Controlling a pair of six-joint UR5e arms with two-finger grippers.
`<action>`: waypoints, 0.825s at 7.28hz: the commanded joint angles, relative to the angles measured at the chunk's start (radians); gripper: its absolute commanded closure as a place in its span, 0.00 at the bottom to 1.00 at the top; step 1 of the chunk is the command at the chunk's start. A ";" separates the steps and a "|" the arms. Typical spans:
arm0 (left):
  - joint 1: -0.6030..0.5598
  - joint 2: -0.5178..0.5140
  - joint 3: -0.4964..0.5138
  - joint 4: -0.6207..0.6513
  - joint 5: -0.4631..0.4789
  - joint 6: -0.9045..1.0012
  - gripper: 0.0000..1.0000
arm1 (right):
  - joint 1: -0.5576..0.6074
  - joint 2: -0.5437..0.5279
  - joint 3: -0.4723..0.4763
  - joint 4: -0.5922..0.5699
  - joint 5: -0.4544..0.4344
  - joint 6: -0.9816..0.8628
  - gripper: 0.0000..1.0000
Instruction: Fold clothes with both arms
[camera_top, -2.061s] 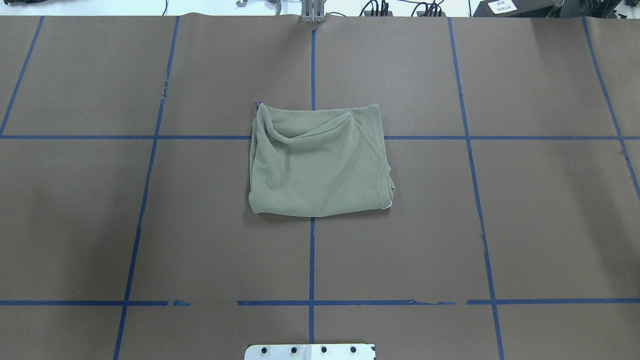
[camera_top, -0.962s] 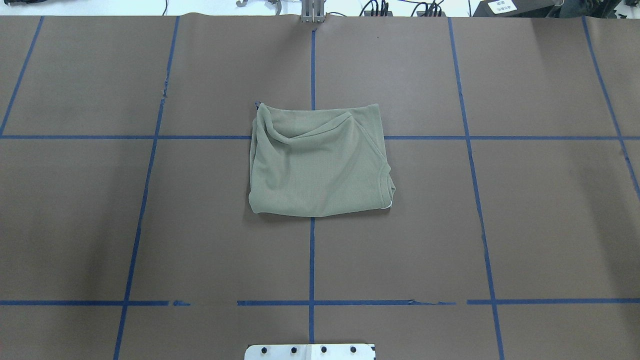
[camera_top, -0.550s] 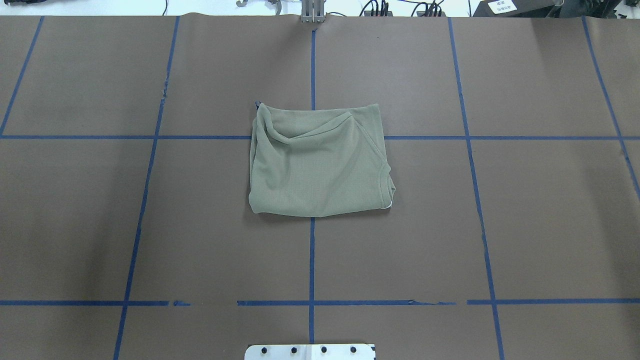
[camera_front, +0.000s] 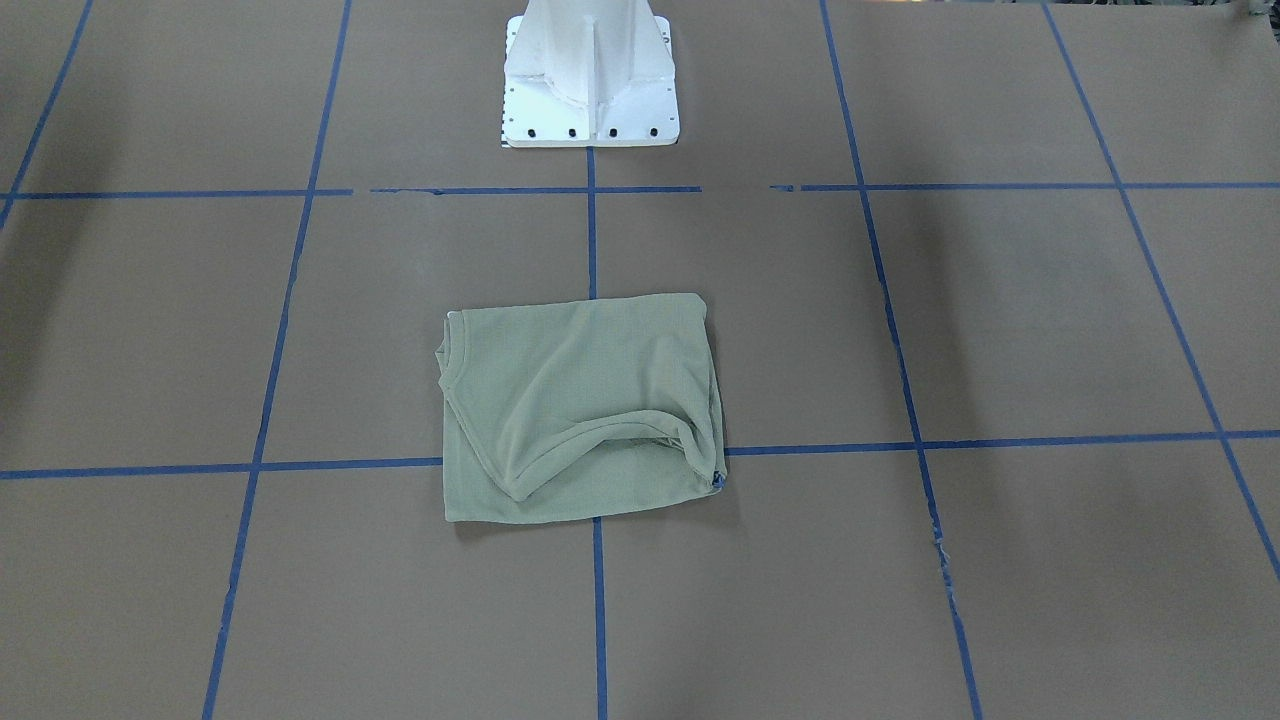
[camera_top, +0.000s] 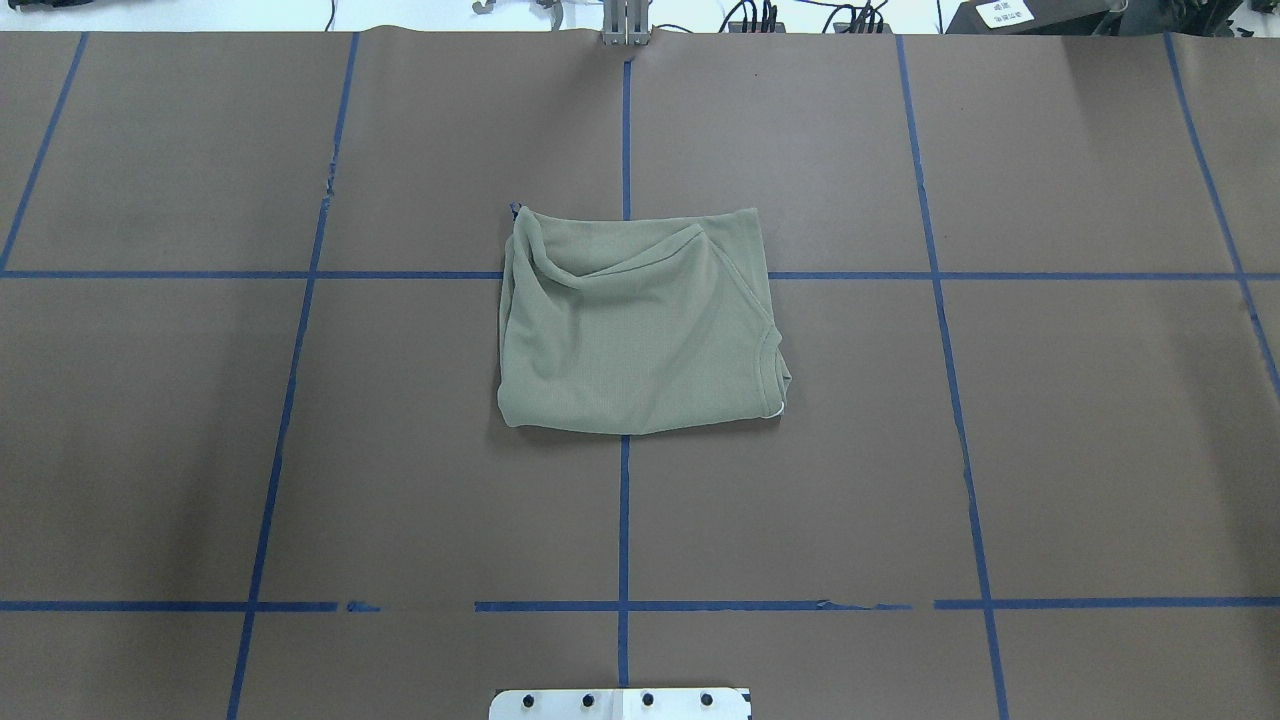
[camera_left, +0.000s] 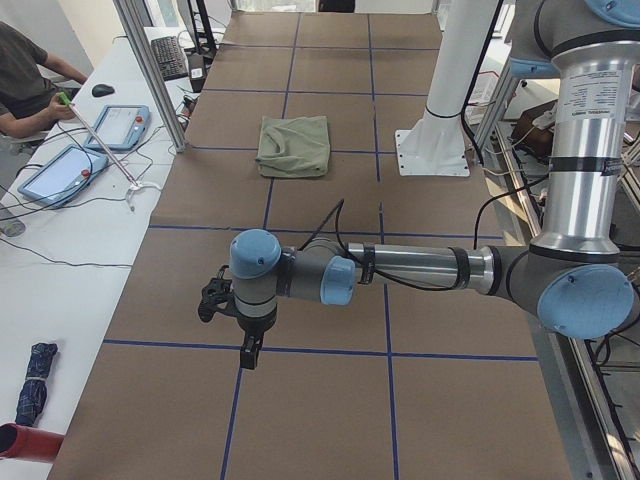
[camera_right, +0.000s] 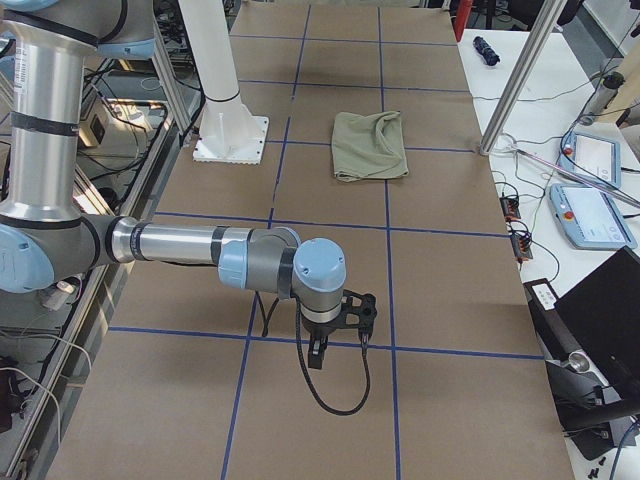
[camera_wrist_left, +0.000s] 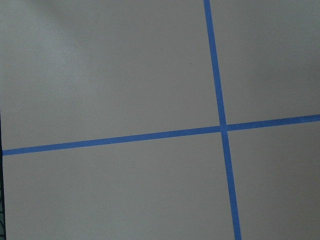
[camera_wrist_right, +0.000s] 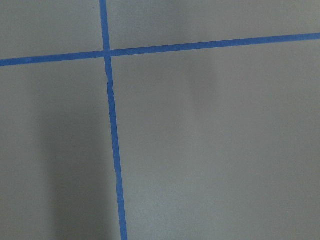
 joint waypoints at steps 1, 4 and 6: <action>0.002 0.000 -0.001 0.000 0.000 -0.001 0.00 | -0.048 0.008 -0.005 0.020 0.007 0.027 0.00; 0.002 0.000 0.005 0.002 -0.005 -0.013 0.00 | -0.050 0.019 -0.004 0.020 0.060 0.044 0.00; 0.014 0.000 0.011 0.000 -0.005 -0.013 0.00 | -0.065 0.019 -0.001 0.020 0.064 0.044 0.00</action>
